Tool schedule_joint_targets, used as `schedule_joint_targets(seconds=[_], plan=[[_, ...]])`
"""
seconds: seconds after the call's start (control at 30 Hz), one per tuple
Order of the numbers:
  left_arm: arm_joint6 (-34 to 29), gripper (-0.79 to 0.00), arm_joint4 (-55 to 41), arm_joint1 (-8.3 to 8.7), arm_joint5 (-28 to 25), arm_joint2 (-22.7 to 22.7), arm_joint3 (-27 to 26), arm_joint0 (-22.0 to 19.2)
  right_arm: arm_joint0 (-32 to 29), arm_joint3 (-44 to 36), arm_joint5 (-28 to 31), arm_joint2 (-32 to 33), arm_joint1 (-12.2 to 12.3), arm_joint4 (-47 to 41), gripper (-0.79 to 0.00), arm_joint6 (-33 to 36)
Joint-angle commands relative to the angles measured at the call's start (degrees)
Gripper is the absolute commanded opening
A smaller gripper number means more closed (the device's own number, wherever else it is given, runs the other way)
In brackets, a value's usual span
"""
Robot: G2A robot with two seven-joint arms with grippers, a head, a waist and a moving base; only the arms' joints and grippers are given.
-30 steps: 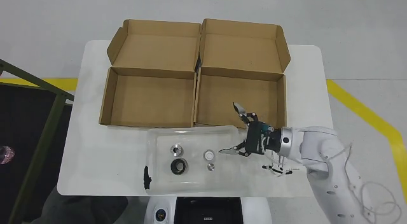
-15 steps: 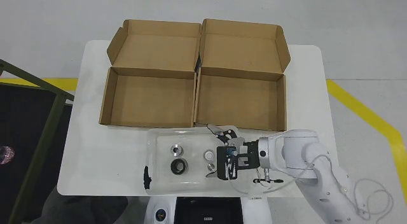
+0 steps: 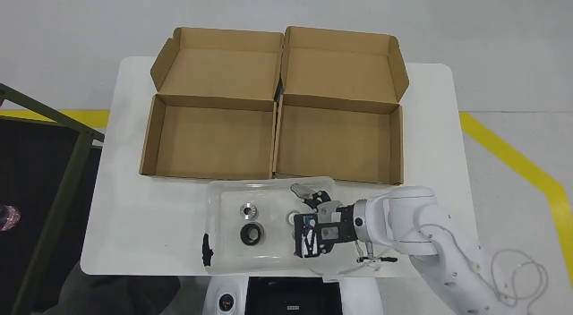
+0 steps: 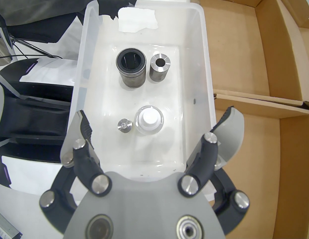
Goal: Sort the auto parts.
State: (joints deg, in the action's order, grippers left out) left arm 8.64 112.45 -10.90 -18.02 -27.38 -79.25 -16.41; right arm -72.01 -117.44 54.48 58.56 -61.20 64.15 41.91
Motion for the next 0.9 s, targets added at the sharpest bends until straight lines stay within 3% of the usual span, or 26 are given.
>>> schedule_joint_targets(seconds=[0.0, 0.2, 0.37, 0.47, 0.5, 0.63, 0.83, 0.87], plan=[[0.00, 0.000, 0.00, 0.00, 0.00, 0.00, 0.00, 0.00, 0.45, 0.58, -0.97, -0.61, -0.04, -0.40, 0.000, 0.22], [0.00, 0.000, 0.00, 0.00, 0.00, 0.00, 0.00, 0.00, 1.98, 3.20, -3.17, -2.97, -0.22, -1.10, -0.012, 1.37], [0.00, 0.000, 0.00, 0.00, 0.00, 0.00, 0.00, 0.00, 3.39, 5.02, -4.47, -4.85, -0.41, -1.18, -0.105, 2.25], [0.00, 0.000, 0.00, 0.00, 0.00, 0.00, 0.00, 0.00, 4.06, 5.95, -5.24, -5.70, -0.51, -1.28, -0.191, 2.25], [0.00, 0.000, 0.00, 0.00, 0.00, 0.00, 0.00, 0.00, 4.26, 6.29, -5.57, -5.93, -0.55, -1.34, -0.265, 2.16], [0.00, 0.000, 0.00, 0.00, 0.00, 0.00, 0.00, 0.00, 4.99, 7.67, -6.47, -6.92, -0.67, -1.42, -0.409, 2.16], [0.00, 0.000, 0.00, 0.00, 0.00, 0.00, 0.00, 0.00, 5.42, 8.62, -6.90, -7.42, -0.57, -1.77, -0.563, 2.23], [0.00, 0.000, 0.00, 0.00, 0.00, 0.00, 0.00, 0.00, 5.39, 8.58, -6.93, -7.44, -0.53, -1.92, -0.656, 2.19]])
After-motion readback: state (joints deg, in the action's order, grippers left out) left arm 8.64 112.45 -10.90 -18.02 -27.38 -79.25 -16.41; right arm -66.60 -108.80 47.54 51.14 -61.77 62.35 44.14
